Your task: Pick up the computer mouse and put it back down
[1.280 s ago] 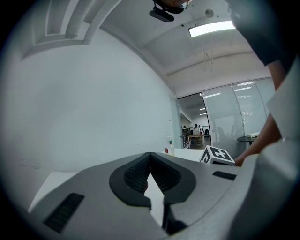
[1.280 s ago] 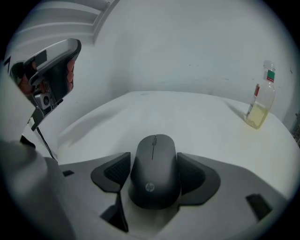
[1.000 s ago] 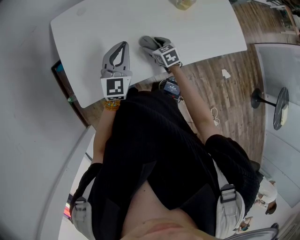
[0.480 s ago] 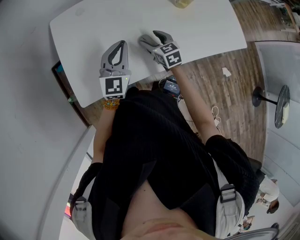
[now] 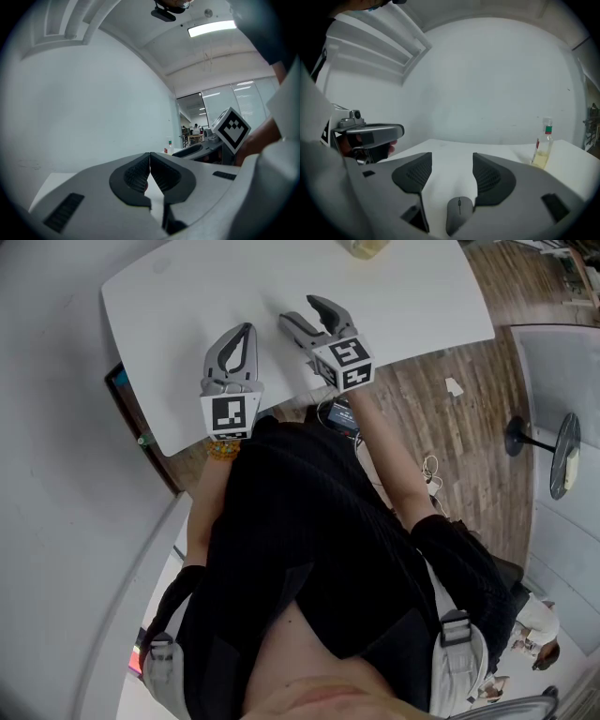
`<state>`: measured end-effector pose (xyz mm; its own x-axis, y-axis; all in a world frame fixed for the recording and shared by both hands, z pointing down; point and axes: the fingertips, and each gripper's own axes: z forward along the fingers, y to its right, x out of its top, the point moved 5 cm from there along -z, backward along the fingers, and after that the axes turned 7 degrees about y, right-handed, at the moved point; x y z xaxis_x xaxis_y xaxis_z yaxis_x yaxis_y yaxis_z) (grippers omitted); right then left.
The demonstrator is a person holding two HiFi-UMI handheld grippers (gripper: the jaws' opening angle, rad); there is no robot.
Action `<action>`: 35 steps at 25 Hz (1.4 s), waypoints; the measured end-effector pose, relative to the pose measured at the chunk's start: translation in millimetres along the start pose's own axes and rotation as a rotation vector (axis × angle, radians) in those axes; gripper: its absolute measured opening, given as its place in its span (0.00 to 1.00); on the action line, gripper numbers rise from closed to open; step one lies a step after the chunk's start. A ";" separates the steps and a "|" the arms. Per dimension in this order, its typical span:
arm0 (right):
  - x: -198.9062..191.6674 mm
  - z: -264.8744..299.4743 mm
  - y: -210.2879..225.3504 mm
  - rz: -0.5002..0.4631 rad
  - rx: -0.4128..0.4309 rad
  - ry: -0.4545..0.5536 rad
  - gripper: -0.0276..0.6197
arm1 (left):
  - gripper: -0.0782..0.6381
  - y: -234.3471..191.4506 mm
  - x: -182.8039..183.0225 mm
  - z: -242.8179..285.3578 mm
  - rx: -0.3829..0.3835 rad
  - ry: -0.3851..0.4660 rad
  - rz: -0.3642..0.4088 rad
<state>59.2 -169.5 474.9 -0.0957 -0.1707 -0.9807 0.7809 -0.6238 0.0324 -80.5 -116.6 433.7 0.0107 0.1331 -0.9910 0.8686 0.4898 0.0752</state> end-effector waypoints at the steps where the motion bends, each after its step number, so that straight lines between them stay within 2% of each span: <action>1: 4.1 -2.1 -1.4 -0.002 -0.006 0.025 0.48 | 0.13 -0.4 0.1 -0.1 0.001 0.001 0.000; 5: 13.8 -11.1 -5.5 -0.023 -0.033 0.103 0.47 | 0.13 -0.6 0.0 -0.8 0.001 0.005 -0.002; 6: 16.5 -13.3 -6.2 -0.033 -0.043 0.124 0.45 | 0.13 -0.5 0.2 -0.7 0.001 0.007 -0.001; 8: 22.4 -18.0 -8.6 -0.051 -0.065 0.168 0.32 | 0.13 -0.1 0.7 -0.8 0.000 0.010 0.002; 15: 30.9 -32.7 -15.5 -0.074 -0.137 0.246 0.18 | 0.13 0.5 2.2 -3.6 0.005 0.023 -0.002; 22: 29.5 -40.0 -17.8 -0.101 -0.170 0.267 0.12 | 0.13 1.0 4.8 -4.7 0.006 0.038 0.000; 35: 26.7 -45.2 -19.0 -0.105 -0.184 0.266 0.10 | 0.13 3.4 6.8 -4.1 0.000 0.050 0.003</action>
<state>69.7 -127.7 439.3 -0.0360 0.1067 -0.9936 0.8762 -0.4748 -0.0827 -79.5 -110.4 427.7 -0.0115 0.1774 -0.9841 0.8688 0.4890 0.0780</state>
